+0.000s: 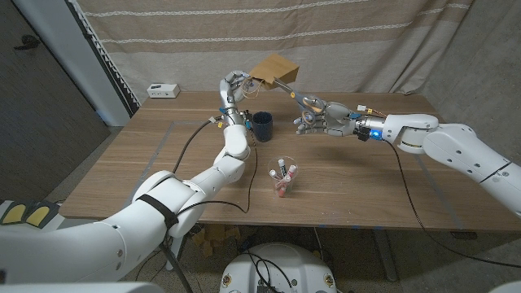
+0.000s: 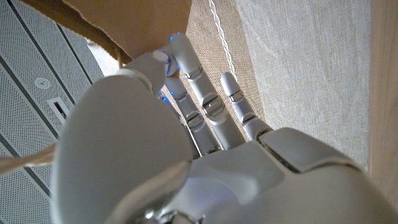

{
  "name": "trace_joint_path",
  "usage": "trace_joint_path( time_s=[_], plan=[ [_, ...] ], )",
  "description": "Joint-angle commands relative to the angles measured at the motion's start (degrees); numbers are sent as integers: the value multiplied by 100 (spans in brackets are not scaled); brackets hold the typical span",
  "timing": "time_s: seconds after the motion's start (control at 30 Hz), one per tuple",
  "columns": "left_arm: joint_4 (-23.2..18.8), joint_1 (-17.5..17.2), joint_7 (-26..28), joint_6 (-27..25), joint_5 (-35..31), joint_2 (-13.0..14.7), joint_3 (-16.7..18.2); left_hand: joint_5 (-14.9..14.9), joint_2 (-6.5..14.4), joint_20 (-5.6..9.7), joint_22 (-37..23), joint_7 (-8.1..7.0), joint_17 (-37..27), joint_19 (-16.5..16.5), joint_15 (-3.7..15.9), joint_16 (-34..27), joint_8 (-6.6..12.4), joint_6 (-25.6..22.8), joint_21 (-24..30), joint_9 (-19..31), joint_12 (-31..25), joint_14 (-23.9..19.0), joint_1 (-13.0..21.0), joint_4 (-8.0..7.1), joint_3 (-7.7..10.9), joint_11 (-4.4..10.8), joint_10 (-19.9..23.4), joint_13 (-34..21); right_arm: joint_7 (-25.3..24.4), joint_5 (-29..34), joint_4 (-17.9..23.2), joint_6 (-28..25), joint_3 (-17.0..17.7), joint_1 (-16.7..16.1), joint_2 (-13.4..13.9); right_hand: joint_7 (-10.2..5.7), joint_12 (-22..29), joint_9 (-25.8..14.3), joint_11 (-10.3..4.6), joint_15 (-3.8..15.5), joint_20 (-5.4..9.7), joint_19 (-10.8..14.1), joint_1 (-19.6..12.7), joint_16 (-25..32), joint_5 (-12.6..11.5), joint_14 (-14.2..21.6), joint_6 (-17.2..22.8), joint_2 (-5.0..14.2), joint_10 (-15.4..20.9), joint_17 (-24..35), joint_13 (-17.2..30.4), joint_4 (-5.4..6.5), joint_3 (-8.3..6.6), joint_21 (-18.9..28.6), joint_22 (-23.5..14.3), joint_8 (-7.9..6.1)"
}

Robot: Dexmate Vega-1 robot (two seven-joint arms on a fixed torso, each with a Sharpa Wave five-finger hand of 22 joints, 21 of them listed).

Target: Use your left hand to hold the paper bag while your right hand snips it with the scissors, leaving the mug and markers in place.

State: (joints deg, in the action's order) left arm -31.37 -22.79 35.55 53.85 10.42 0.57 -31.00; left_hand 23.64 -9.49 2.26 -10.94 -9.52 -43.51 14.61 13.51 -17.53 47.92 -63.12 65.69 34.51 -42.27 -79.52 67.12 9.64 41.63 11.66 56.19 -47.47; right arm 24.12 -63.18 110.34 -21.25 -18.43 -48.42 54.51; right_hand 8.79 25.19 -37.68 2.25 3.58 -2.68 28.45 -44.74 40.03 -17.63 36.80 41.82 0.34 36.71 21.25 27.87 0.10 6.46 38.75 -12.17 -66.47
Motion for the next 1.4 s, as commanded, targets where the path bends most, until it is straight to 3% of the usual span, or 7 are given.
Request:
trace_joint_path(
  time_s=[0.03, 0.47, 0.63, 0.9, 1.4],
  plan=[
    [204, 100, -62, 155, 55, -41, 30, -14, -18, 782, 5, -9, -8, -27, 0, 11, 15, 4, 38, -27, -10, 13, -28, 2, 21, -8, 10, -8, -225, -100, 261, 77, 243, -280, 157, 15, -37, -24, -13, 266, -72, 11, 38, -39, -27, -38, -34, 7, -18, -20, -36, 6, 59, -12, 13, -27],
    [-76, -61, -107, 224, 113, 94, 112, -15, -18, 783, 1, 13, -9, -35, 0, 21, 28, 18, 56, -21, -11, 26, -33, 1, 24, -8, 4, -4, -471, -21, 381, 110, 207, -293, 115, 14, -103, 37, -8, 214, -108, -9, 72, -116, -45, -65, -51, 21, -28, -82, -156, -4, 80, -30, 54, -25],
    [263, 22, -424, 454, 359, -24, 200, -13, -11, 782, 2, -7, -4, -45, 0, 31, 43, 31, 58, 4, -6, 32, -34, -2, 26, -7, -5, 3, -608, 33, 494, 229, 290, -455, 167, 11, -125, 38, 5, 219, -133, -15, 80, -140, -50, -64, -90, 29, -29, -105, -199, -9, 85, -36, 65, -25],
    [396, 80, -427, 542, 308, -73, 169, -12, -11, 789, 0, -12, -12, -52, 1, 29, 40, 37, 73, -9, -11, 25, -33, -1, 21, -8, -11, -3, -617, 31, 466, 382, 429, -617, 236, 4, -154, 60, 14, 222, -139, -13, 87, -176, -58, -74, -100, 42, -25, -135, -260, -18, 90, -41, 79, -30],
    [661, 167, -511, 616, 400, -152, 160, -8, -10, 784, 4, 2, -8, -57, 1, 36, 50, 31, 80, -24, -13, 21, -33, -1, 26, -9, -11, 6, -644, 32, 464, 359, 411, -583, 235, -12, -202, 104, 10, 219, -148, -21, 87, -226, -71, -59, -105, 80, -7, -187, -369, -40, 89, -55, 96, -43]
  ],
)
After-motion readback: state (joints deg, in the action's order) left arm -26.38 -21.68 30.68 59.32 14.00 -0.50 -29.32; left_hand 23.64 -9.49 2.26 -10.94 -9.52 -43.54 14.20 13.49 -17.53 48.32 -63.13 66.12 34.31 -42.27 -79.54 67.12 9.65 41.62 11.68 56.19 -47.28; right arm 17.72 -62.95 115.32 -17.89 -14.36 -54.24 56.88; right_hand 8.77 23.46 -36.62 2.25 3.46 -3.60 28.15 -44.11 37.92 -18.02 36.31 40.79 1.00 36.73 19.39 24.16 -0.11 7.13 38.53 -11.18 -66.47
